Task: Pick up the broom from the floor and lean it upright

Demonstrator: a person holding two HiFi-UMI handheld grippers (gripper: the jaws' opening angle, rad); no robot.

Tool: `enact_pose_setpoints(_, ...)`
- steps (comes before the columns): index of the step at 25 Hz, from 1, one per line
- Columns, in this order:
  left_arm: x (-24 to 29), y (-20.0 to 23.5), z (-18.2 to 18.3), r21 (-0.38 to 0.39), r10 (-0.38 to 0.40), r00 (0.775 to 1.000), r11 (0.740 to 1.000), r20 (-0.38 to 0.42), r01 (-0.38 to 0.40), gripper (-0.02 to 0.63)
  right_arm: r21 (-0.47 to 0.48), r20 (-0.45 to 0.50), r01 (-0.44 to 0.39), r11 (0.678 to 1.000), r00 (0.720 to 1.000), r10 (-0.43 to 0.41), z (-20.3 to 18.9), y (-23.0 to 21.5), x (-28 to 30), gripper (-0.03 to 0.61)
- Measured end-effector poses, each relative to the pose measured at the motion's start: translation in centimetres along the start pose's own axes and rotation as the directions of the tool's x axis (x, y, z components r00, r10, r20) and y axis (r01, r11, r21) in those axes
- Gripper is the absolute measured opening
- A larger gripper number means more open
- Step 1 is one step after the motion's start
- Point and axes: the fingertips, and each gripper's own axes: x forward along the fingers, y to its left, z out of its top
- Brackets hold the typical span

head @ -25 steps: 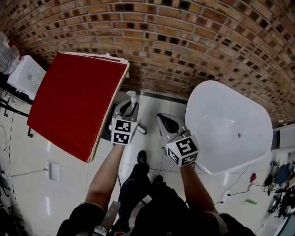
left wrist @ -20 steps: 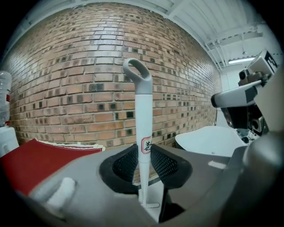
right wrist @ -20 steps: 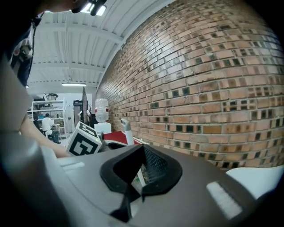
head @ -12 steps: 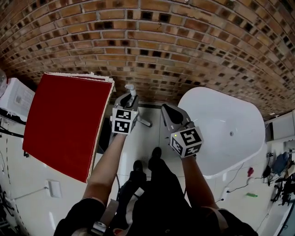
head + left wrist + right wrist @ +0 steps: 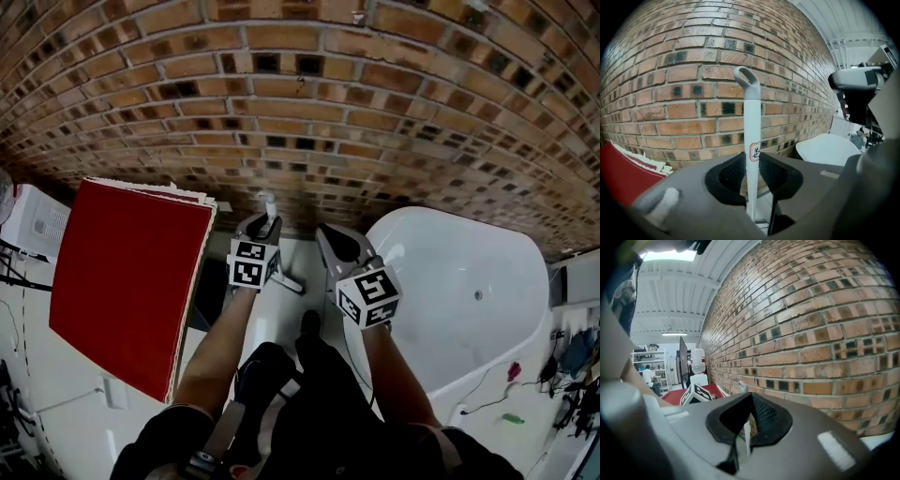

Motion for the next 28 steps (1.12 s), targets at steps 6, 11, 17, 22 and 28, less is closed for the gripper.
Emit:
enact_pose_setpoints(6,3.6,0.7,1.4,-0.007,-0.006,1.000,1.000,0.014,0.007,0.091,0.023,-0.046,-0.017,1.000,0.999,0.018,-1.4,-2.0,2.2,0.002)
enact_pose_setpoints(11,6.2,2.0,2.1,-0.014,-0.033,0.999,0.999,-0.003,0.033,0.092,0.011,-0.059,0.004,1.000,0.998,-0.003,-0.6,-2.8,4.3,0.002)
enact_pose_setpoints(17,9.4,3.7,2.5,-0.036,-0.058,0.997,0.998,-0.043,0.056,0.095,0.022,-0.061,0.040,0.999,0.997,-0.039,0.1,-3.5,5.8,0.002)
enact_pose_setpoints(22,11.4,4.4,3.0,-0.046,-0.082,0.996,0.996,-0.043,0.080,0.097,0.026,-0.078,0.064,0.998,0.995,-0.062,-0.2,-3.6,6.6,0.002)
enact_pose_setpoints(28,12.6,4.6,3.3,-0.045,-0.106,0.993,0.994,-0.043,0.104,0.098,0.028,-0.100,0.103,0.994,0.990,-0.099,-0.5,-4.6,6.5,0.002)
